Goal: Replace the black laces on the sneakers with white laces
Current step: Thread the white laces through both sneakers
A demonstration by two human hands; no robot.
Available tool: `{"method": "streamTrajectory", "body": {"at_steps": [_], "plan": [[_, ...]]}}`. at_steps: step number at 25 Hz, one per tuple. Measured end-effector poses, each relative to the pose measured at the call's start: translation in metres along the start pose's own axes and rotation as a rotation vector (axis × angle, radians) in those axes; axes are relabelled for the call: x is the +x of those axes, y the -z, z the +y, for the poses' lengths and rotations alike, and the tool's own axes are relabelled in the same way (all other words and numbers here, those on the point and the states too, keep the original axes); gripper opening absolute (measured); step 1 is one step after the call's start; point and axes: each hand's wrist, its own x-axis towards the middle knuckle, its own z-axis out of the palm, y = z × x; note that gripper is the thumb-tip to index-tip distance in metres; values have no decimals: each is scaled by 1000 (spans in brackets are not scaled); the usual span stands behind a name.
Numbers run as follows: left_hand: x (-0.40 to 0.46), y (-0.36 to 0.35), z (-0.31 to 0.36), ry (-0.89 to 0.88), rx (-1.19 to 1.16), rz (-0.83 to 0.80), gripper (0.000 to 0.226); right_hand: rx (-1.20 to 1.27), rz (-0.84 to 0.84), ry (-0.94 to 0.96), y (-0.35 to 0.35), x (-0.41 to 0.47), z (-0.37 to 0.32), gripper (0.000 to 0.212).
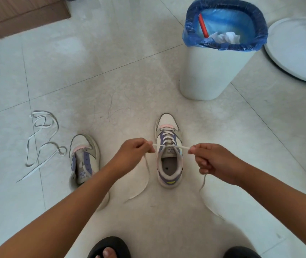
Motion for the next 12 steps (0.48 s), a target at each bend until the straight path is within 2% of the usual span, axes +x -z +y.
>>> {"method": "streamTrajectory", "body": {"at_steps": [4,7,9,12], "plan": [[9,9,-5,-32,102,50,29,7,70,11,27,13,-5,20],[14,9,-14,62,53,64,29,-86,112,-12,41,22,1,21],[13,15,-21,95,106,-56,26,-259,63,-20,49,23,6,19],[9,21,-27,-3,487,-299,18,-749,-42,-4,53,18,7,14]]}}
